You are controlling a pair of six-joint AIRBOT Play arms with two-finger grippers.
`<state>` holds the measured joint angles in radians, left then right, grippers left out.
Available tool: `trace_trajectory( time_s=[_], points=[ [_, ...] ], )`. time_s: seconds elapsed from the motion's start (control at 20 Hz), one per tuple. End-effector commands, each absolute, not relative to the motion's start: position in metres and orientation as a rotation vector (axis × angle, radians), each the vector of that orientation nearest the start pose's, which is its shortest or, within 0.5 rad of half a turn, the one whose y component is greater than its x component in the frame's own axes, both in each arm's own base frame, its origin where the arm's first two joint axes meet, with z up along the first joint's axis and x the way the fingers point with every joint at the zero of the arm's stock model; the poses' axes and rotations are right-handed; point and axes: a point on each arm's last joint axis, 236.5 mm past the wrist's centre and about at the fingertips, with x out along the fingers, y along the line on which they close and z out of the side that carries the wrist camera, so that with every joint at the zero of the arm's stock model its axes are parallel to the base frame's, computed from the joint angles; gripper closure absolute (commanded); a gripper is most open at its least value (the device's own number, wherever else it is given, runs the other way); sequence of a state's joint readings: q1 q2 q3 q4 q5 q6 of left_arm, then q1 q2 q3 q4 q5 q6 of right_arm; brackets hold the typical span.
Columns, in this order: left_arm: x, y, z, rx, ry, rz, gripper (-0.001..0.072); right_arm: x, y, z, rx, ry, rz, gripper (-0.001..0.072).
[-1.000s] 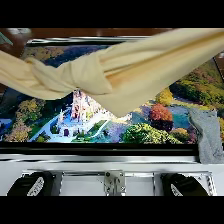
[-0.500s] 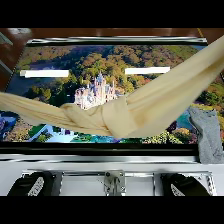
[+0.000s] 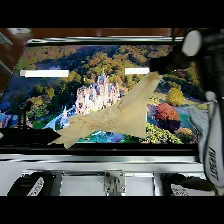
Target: Fold the shirts.
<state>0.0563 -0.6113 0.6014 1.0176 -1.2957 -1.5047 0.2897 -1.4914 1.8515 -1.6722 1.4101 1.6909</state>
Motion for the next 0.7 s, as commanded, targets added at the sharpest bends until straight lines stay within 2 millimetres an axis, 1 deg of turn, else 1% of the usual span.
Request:
trace_trajectory(
  time_s=[0.0,0.05,0.1,0.15,0.2,0.25,0.3,0.35,0.4,0.45,0.5,0.55,0.6,0.65],
  points=[
    [0.212,-0.131,-0.011,-0.566,1.226,-0.359,0.067,0.474,0.148,0.058,-0.01,1.247,0.164,0.0653],
    [0.213,-0.132,-0.015,-0.563,1.218,-0.356,0.067,0.472,0.155,0.041,0.017,1.292,0.172,0.0653],
    [0.215,-0.132,-0.016,-0.561,1.205,-0.353,0.067,0.472,0.16,0.028,0.038,1.322,0.178,0.0624],
    [0.218,-0.132,-0.015,-0.561,1.191,-0.349,0.067,0.473,0.16,0.022,0.04,1.331,0.175,0.0466],
    [0.221,-0.131,-0.015,-0.562,1.181,-0.345,0.067,0.477,0.154,0.023,0.021,1.318,0.167,0.0163],
    [0.221,-0.131,-0.015,-0.562,1.178,-0.344,0.067,0.478,0.143,0.029,-0.013,1.309,0.174,0.0032],
    [0.221,-0.131,-0.015,-0.562,1.179,-0.344,0.067,0.476,0.126,0.038,-0.041,1.311,0.16,0.0032],
    [0.221,-0.131,-0.015,-0.562,1.179,-0.344,0.067,0.471,0.099,0.05,-0.068,1.318,0.133,0.0032],
    [0.221,-0.131,-0.015,-0.562,1.179,-0.344,0.067,0.461,0.071,0.059,-0.083,1.345,0.106,0.0039],
    [0.221,-0.131,-0.015,-0.562,1.179,-0.344,0.067,0.446,0.041,0.064,-0.066,1.401,0.072,0.0081],
    [0.221,-0.131,-0.015,-0.562,1.179,-0.344,0.067,0.425,0.015,0.063,-0.011,1.481,0.049,0.01],
    [0.221,-0.131,-0.015,-0.562,1.179,-0.344,0.067,0.403,0.001,0.057,0.077,1.558,0.056,0.0099],
    [0.221,-0.131,-0.015,-0.562,1.179,-0.344,0.067,0.381,-0.001,0.048,0.203,1.623,0.09,0.0098],
    [0.221,-0.131,-0.015,-0.562,1.179,-0.344,0.067,0.361,0.007,0.036,0.341,1.66,0.144,0.0083]
  ],
)
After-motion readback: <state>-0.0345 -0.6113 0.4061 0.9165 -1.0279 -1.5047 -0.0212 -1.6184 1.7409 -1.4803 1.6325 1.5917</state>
